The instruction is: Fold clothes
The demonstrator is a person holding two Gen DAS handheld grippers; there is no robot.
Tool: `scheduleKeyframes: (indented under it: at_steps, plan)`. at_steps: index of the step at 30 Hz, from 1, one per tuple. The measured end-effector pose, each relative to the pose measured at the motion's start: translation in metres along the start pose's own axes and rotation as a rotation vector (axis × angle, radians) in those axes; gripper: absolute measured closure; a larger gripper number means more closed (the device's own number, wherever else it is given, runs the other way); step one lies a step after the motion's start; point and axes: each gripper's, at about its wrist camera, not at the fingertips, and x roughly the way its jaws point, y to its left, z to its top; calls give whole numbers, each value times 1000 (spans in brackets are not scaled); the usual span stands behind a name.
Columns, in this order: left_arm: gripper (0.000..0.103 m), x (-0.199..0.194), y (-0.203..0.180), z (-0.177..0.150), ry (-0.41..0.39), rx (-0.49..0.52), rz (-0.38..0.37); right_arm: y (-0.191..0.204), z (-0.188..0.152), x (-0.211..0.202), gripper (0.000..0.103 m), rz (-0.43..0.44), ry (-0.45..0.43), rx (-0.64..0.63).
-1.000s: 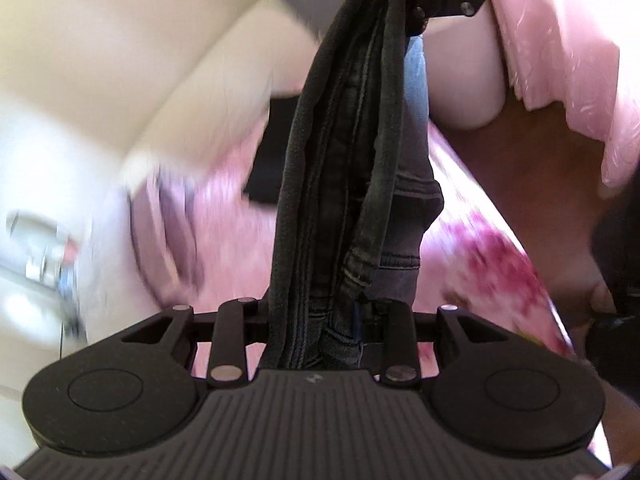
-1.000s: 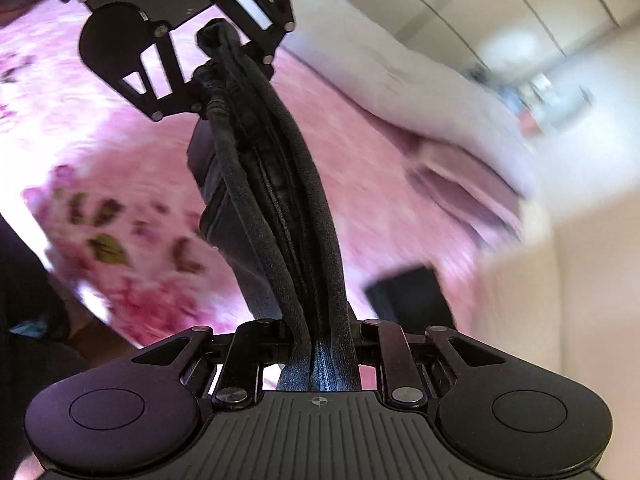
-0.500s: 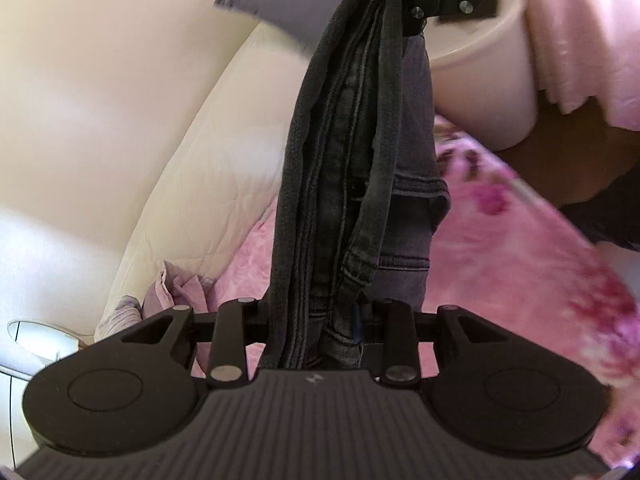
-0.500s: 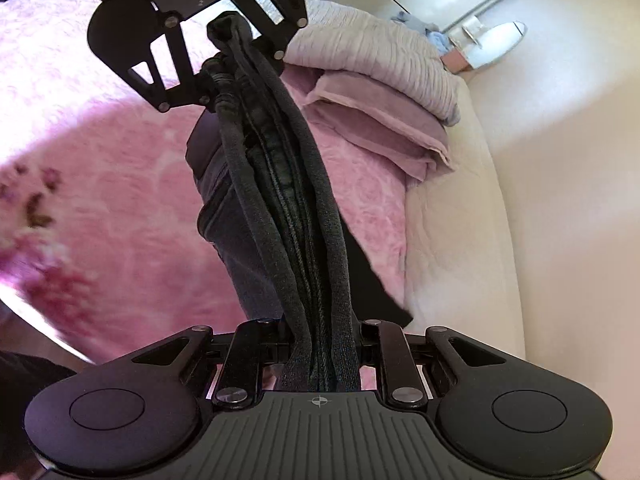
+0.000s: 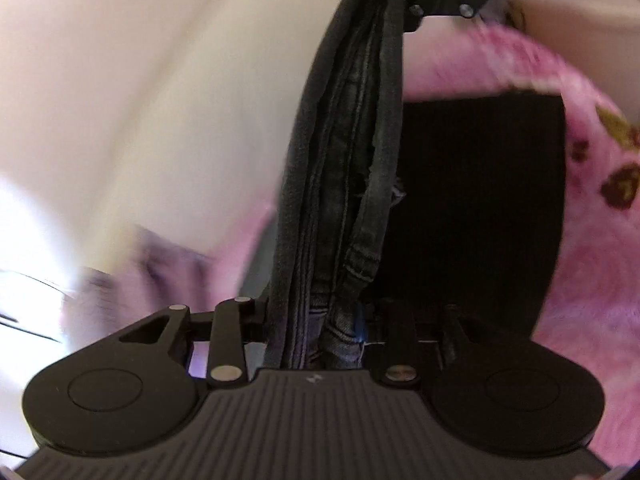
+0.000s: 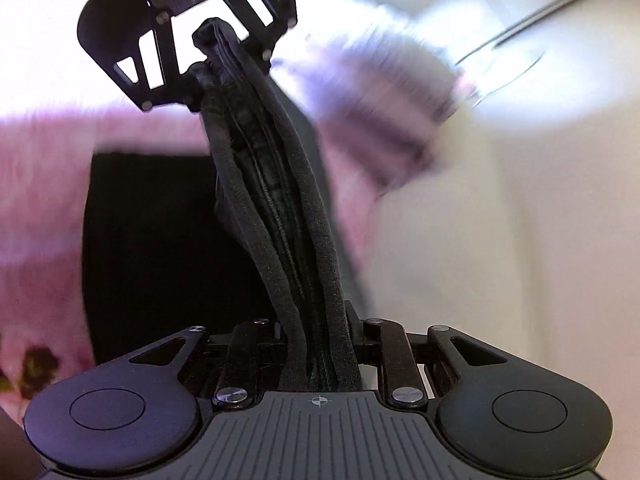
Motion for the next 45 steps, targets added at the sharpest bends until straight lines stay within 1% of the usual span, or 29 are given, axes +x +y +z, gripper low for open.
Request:
scheduleKeyframes:
  at_steps: [2,3,4,5,8,9,11,12,14,16,18,20,21,23,26,28,29,32,33,35,36,38,40,41,42,44,45]
  plan:
    - [69,33,-28,-2,54,36,-104,21,-17,40,83,94,72,37]
    - [68,41,-40,-4,61,53,-121,30,-23,53,83,133,100,44]
    - [67,42,-48,-7,55,61,-110,37,-28,53,81,139,101,50]
    - [65,43,-55,-10,47,67,-97,43,-34,53,78,144,101,55]
    - [62,32,-57,-20,15,89,-82,54,-48,45,70,148,102,53]
    - [62,29,-56,-22,3,101,-80,56,-50,42,69,149,109,48]
    - [57,26,-53,-27,-7,125,-89,58,-55,35,68,150,120,39]
    - [57,27,-51,-30,-7,125,-99,58,-58,31,67,150,123,36]
    - [60,29,-47,-36,-7,126,-120,61,-55,34,67,155,137,41]
    - [61,32,-49,-40,-9,139,-127,63,-52,37,67,161,152,45]
    - [61,35,-52,-43,-9,155,-119,66,-49,41,67,167,167,50]
    - [62,36,-52,-46,-1,132,-103,69,-46,44,68,173,181,55]
    - [62,37,-53,-48,0,121,-101,68,-44,41,68,169,180,79]
    - [61,39,-59,-52,-6,133,-105,72,-47,40,68,177,179,94]
    - [60,40,-68,-54,-4,170,-90,87,-47,49,66,183,209,47]
    - [60,35,-67,-57,10,166,-82,90,-46,53,65,176,221,27]
    - [60,31,-66,-59,16,154,-84,90,-45,54,64,172,227,23]
    - [61,14,-58,-72,43,104,-105,83,-46,46,61,182,250,81]
    - [62,8,-54,-77,54,76,-115,81,-46,42,60,186,255,105]
    - [65,-7,-41,-88,67,-26,-142,76,-46,31,59,202,267,153]
    - [65,-13,-29,-88,42,-117,-170,71,-46,24,59,224,262,206]
    - [70,-27,-5,-92,-15,-306,-221,61,-44,10,59,269,252,315]
    - [71,-29,18,-79,-18,-416,-190,43,-42,-3,59,301,197,488]
    - [71,-24,25,-75,-14,-444,-178,34,-41,-9,59,305,160,565]
    - [71,-18,31,-70,-9,-468,-165,26,-39,-11,60,293,133,616]
    - [71,-4,40,-68,6,-511,-164,10,-34,-11,61,263,83,719]
    - [71,7,40,-67,22,-515,-171,4,-34,-6,61,255,70,772]
